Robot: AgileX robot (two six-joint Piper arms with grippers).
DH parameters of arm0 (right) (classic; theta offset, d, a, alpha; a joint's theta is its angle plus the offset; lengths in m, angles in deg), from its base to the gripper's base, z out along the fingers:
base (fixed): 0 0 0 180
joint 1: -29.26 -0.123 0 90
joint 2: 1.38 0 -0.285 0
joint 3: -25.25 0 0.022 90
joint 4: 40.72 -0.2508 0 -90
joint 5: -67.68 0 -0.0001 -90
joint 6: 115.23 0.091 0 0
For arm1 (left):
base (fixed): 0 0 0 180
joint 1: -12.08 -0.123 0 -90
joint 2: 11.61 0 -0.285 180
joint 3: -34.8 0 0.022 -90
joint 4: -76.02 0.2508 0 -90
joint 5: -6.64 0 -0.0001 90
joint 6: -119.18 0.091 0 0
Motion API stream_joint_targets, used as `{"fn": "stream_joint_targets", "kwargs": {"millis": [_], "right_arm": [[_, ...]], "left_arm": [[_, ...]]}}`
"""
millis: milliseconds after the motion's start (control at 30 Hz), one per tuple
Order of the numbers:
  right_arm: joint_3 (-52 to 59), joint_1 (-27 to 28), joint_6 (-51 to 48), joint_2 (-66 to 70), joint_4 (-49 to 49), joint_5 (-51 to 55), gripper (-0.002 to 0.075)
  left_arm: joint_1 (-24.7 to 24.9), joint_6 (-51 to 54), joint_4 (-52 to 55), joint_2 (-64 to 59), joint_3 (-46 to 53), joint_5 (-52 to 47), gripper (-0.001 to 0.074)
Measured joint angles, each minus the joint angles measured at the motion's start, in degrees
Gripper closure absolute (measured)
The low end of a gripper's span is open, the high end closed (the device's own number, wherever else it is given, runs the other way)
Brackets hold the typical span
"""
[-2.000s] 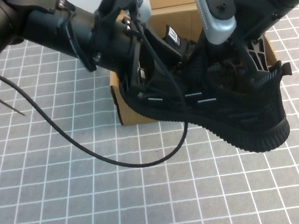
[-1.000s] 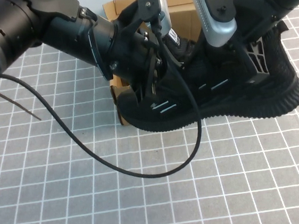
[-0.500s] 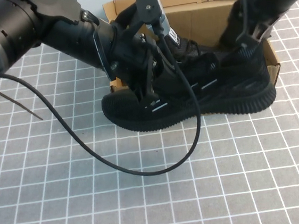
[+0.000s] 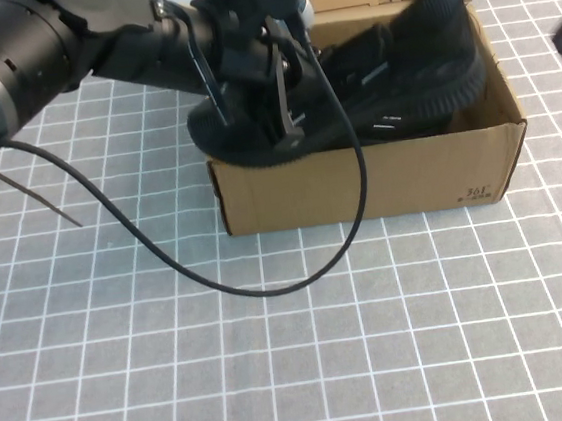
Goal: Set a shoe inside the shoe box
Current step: Place the shoe in the shoe box
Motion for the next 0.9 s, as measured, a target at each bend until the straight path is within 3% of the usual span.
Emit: {"fn": "stream_joint_targets", "kwargs": {"millis": [133, 500, 900], "right_arm": [[8.0, 0.0, 2.7, -3.8, 0.0, -0.9, 0.0740], [24.3, 0.0, 4.6, -15.4, 2.2, -3.6, 0.0742], [32.3, 0.0, 6.1, -27.8, 4.8, -6.3, 0.0742]], "left_arm": [[0.0, 4.9, -2.2, -1.2, -0.1, 5.0, 0.0716], [0.5, 9.8, -3.3, -9.2, -7.4, 5.5, 0.0716], [0.5, 10.4, -1.8, -14.1, -9.1, 2.6, 0.0717]]}}
